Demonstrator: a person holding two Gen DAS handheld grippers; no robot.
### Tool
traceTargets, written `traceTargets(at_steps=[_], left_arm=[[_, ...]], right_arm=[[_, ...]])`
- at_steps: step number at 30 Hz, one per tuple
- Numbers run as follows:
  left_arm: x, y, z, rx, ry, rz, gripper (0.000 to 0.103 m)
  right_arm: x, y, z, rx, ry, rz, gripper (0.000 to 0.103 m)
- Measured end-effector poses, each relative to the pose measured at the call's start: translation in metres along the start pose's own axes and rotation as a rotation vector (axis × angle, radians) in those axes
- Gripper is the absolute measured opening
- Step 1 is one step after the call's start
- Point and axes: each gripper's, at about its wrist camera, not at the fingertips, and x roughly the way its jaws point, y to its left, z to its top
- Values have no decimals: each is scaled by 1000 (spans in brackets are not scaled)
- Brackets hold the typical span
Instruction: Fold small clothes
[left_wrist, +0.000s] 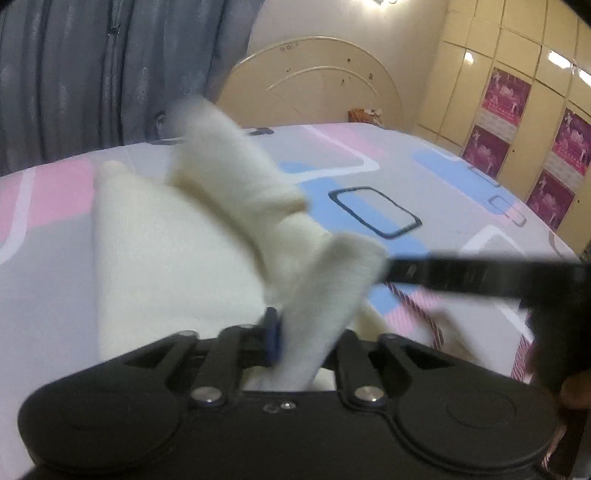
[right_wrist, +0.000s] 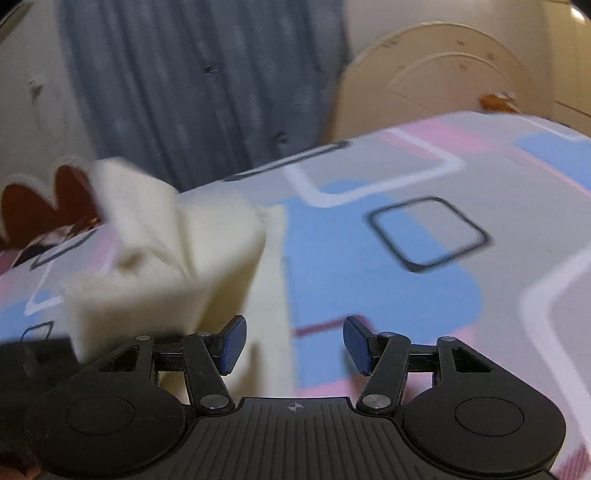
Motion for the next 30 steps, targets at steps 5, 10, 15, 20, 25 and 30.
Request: traceTargets(at_steps=[5, 10, 15, 20, 25, 30], left_arm=[[-29, -4, -7, -24, -3, -17, 61], [-67, 22, -7, -139, -74, -10, 64], [-60, 66, -1, -241, -86, 132, 62], [-42, 77, -5, -242, -57, 170, 61], [-29, 81, 2, -248, -62, 170, 61], [-26, 90, 6, -269, -70, 187, 61]], right_arm=[[-17, -16, 9, 62, -29, 28, 58], [-16, -9, 16, 86, 16, 145, 58], [0, 12, 9, 80, 104, 234, 58], [11, 14, -4, 99, 131, 192, 58], [34, 7, 7, 129, 129, 210, 58], [54, 10, 15, 111, 112, 210, 57]])
